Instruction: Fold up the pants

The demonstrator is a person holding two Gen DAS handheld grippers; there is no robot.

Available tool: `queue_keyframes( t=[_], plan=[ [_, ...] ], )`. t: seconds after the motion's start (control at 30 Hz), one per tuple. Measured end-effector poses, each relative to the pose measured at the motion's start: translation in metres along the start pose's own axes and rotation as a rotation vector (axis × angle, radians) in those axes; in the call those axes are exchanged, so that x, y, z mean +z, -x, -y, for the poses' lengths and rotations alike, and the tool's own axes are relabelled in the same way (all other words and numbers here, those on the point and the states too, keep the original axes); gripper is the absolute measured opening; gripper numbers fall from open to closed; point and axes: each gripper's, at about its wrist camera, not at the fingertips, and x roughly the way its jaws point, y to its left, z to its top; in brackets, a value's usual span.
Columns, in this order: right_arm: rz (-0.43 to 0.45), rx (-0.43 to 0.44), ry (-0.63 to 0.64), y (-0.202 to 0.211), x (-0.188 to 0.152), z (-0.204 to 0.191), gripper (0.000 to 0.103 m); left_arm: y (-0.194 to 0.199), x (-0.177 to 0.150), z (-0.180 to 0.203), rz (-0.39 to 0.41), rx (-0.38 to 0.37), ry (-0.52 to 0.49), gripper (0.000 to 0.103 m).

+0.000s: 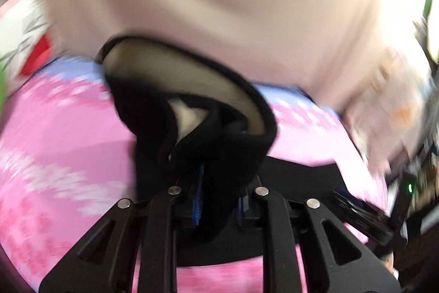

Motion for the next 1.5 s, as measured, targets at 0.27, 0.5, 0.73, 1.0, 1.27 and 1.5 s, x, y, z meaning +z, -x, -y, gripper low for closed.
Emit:
queue_keyframes(
  t=[0.27,0.5,0.73,1.0,1.27,1.5],
  plan=[
    [-0.057,0.036,-0.087,0.001,-0.016,0.057,0.05,-0.073,-0.066,0.084,-0.241,-0.056,-0.152,0.063],
    [-0.046,0.274,-0.08,-0.006,0.005,0.028,0.07,0.008,-0.04,0.038,-0.065,-0.005,-0.082,0.092],
    [-0.244,0.343,0.027,-0.081,0.003,-0.045,0.076,0.021,-0.042,-0.043,-0.065,0.216,0.037,0.092],
    [-0.062,0.322,0.202,-0.014,0.03,-0.092,0.017,0.028,-0.046,-0.103,-0.071,0.27,0.167,0.092],
    [-0.064,-0.013,0.035,0.012,0.014,0.042,0.023,0.004,-0.055,-0.074,-0.123,0.186,0.125,0.092],
    [-0.035,0.011,-0.089,0.008,0.0,0.083,0.034,-0.031,-0.054,-0.033,-0.203,0.037,0.13,0.094]
  ],
)
